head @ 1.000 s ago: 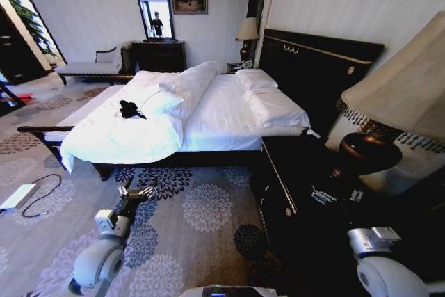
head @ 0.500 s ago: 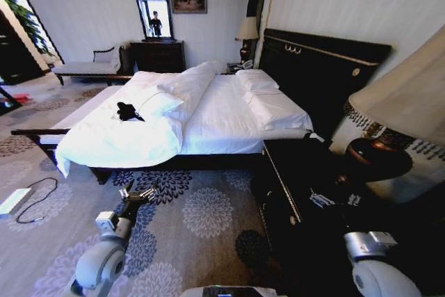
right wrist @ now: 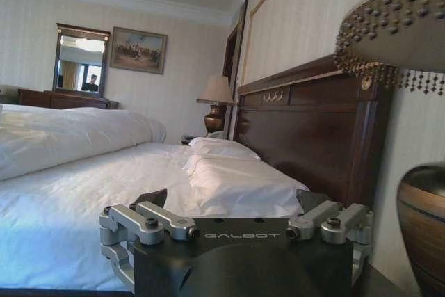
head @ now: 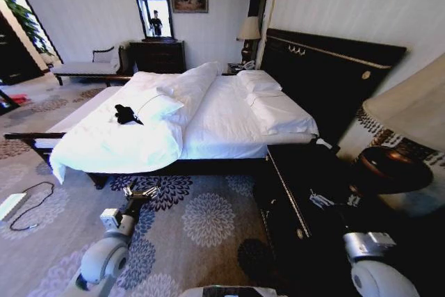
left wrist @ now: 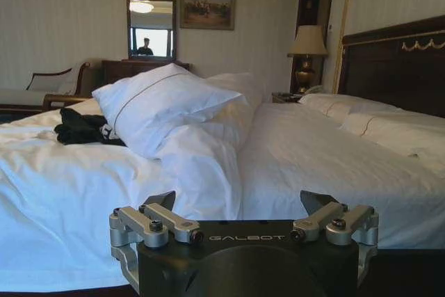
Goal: Fold the clothes on the bed.
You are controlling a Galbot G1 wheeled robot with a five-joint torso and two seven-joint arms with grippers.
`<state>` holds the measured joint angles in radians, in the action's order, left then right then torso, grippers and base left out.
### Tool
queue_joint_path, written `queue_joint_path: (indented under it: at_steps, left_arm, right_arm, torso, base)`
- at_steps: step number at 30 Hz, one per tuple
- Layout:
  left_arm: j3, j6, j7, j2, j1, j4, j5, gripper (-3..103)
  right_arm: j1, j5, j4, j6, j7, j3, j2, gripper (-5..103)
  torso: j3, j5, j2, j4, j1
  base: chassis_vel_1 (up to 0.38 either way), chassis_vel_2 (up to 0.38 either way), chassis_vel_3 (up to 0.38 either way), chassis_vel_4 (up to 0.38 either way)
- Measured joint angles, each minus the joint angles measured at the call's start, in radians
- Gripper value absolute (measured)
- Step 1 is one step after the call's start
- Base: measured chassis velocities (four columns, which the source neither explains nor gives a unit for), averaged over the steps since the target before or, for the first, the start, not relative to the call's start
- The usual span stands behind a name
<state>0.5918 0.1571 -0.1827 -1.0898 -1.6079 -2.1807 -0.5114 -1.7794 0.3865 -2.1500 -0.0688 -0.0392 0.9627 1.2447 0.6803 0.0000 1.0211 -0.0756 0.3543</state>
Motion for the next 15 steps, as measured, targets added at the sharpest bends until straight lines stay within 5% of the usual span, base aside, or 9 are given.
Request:
queue_joint_path:
  at_steps: [15]
  left_arm:
    - [0.007, -0.005, 0.005, -0.011, -0.003, -0.001, 0.006, 100]
  right_arm:
    - [-0.006, -0.003, 0.000, -0.011, 0.000, 0.007, 0.015, 100]
  torso:
    - [0.000, 0.0000, 0.000, 0.0000, 0.000]
  base:
    - [-0.125, 0.128, 0.127, -0.127]
